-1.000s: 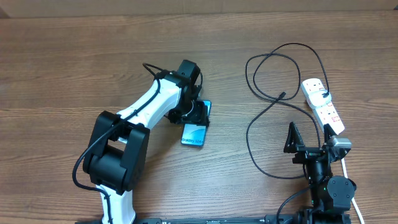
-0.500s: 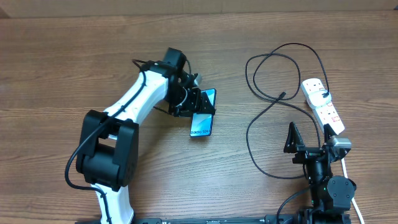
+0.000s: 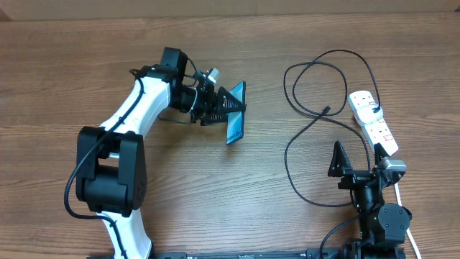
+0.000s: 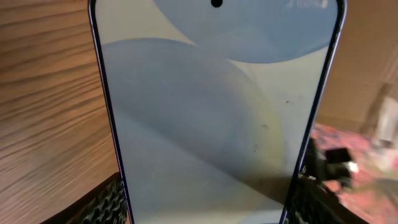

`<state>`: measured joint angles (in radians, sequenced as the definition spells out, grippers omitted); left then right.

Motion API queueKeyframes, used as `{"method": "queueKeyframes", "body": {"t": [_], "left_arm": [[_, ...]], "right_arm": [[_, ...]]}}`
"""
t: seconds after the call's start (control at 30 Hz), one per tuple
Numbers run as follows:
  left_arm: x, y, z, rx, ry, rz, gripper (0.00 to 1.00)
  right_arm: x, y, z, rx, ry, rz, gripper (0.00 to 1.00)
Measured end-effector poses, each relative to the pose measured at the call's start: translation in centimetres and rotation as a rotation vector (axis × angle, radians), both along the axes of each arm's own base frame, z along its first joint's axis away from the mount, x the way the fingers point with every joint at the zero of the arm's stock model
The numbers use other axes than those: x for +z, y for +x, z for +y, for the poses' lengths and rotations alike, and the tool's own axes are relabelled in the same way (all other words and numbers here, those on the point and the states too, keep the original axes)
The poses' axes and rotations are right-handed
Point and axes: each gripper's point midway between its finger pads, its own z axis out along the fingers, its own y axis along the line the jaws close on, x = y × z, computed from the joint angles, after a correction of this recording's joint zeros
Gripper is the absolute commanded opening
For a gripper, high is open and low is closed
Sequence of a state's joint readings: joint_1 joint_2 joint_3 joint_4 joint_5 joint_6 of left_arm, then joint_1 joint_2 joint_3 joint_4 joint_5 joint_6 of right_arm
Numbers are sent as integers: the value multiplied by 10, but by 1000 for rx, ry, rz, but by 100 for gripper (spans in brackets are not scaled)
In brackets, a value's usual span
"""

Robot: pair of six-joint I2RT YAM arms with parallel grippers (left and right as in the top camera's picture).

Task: Plug charger to phone and switch on socket
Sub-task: 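Lift the phone with the left gripper and hold it upright, then move the right gripper toward the phone held by the left gripper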

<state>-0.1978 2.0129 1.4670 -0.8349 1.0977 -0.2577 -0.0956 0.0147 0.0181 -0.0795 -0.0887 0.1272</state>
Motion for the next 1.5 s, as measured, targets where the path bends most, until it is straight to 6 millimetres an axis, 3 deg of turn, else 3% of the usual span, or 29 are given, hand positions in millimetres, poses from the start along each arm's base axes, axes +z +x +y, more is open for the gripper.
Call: {"method": "queueKeyframes", "body": {"t": [0.33, 0.7, 1.5], "left_arm": [[37, 16, -14, 23, -199, 29, 37], [53, 30, -18, 105, -243, 220, 40], [56, 38, -15, 172, -242, 351, 38]], "right_arm": [[0, 0, 0, 0, 0, 0, 100], [0, 0, 0, 0, 0, 0, 100], [0, 0, 0, 0, 0, 0, 100]]}}
